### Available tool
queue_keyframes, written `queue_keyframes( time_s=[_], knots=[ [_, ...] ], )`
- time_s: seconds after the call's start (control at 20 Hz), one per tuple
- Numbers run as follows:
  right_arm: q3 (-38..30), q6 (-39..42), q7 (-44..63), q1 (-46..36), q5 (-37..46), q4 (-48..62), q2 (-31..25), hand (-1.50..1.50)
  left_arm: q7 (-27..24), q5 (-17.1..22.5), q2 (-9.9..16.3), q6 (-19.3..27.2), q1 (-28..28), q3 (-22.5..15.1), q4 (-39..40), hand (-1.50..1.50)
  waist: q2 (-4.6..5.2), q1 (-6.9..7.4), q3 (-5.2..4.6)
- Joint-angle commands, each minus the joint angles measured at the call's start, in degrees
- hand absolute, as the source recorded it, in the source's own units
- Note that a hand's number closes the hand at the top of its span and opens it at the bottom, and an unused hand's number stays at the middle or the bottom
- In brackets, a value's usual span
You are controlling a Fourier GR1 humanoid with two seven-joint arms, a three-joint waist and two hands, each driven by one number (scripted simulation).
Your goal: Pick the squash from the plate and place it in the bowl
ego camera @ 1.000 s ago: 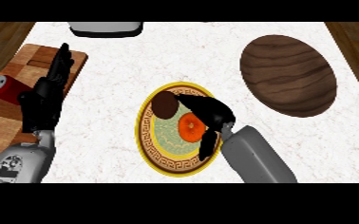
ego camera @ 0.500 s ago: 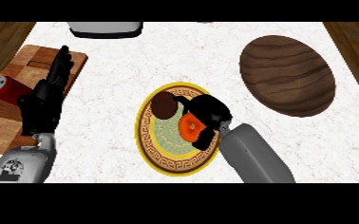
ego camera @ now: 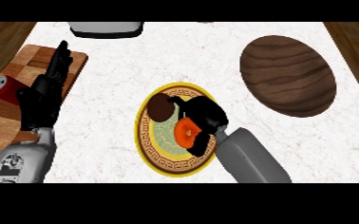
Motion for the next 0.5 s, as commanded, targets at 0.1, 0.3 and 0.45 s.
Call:
queue_keyframes(
  time_s=[0.1, 0.3, 0.45],
  knots=[
    [14.3, -12.7, 26.0, 0.2, -6.0, -3.9, 0.9, 1.50, -0.6, -0.3, 0.0, -0.8, -0.9, -0.4, 0.3, 0.00, 0.40, 2.13, 0.00],
    [22.1, -21.5, 41.3, -3.1, -10.7, -8.6, 0.9, 1.50, 1.0, -0.9, -1.8, -0.4, -1.8, -2.0, 0.5, 0.00, 0.37, 2.93, 0.02],
    [23.5, -33.6, 44.5, -2.7, -10.5, -15.6, 0.9, 1.50, 1.8, -1.7, -1.5, 0.1, -1.8, -2.0, 0.3, 0.00, 0.12, 2.17, 0.07]
  ],
)
